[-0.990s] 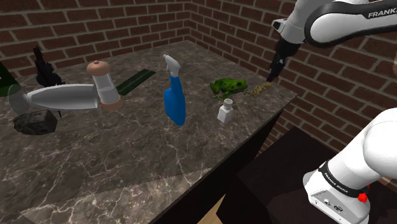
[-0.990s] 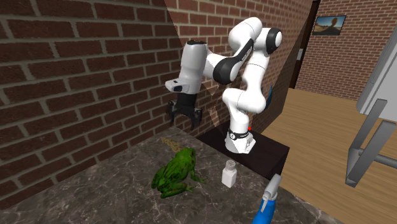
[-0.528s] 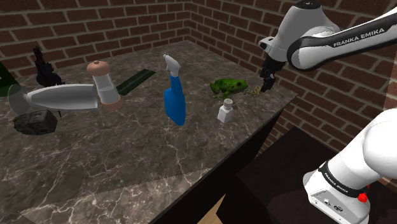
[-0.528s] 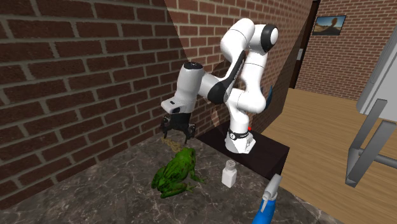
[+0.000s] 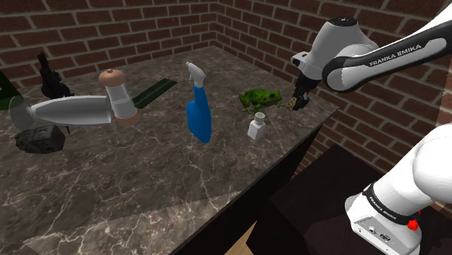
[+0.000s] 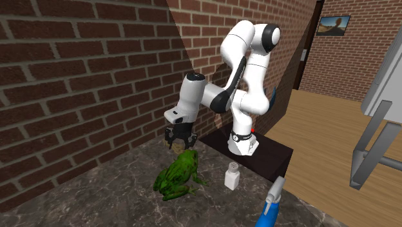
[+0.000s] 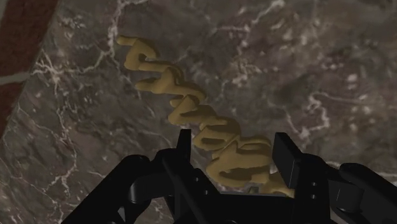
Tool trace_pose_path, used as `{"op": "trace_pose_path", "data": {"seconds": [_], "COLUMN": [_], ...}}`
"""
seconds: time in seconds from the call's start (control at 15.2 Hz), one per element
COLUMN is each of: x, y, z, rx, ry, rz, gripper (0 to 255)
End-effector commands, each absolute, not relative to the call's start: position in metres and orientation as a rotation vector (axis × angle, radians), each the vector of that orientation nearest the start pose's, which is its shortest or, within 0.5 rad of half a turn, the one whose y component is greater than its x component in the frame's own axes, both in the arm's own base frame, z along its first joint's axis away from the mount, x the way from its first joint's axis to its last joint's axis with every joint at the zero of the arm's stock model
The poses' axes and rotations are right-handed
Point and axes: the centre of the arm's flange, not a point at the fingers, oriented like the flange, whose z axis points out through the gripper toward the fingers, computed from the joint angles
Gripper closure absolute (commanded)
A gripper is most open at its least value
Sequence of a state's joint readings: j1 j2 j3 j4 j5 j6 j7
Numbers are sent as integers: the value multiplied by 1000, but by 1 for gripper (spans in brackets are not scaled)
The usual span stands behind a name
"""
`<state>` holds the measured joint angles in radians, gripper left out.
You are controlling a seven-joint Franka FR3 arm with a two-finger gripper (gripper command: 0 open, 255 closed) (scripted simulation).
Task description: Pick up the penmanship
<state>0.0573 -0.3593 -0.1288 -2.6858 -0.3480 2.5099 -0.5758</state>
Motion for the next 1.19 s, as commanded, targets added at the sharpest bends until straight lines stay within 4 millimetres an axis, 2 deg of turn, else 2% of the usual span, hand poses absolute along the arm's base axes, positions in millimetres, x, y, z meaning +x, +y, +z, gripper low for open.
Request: {"op": "trace_pose_path", "data": {"seconds": [0.0,0.53,1.12], "x": [407,407,407], "y": [-24,-25,-25], "z": [363,363,410], "rx": [-3122,-3122,-3122], "ry": [-1267,-1267,-1267], "rz": [-198,-198,-198], "gripper": [255,255,255]}}
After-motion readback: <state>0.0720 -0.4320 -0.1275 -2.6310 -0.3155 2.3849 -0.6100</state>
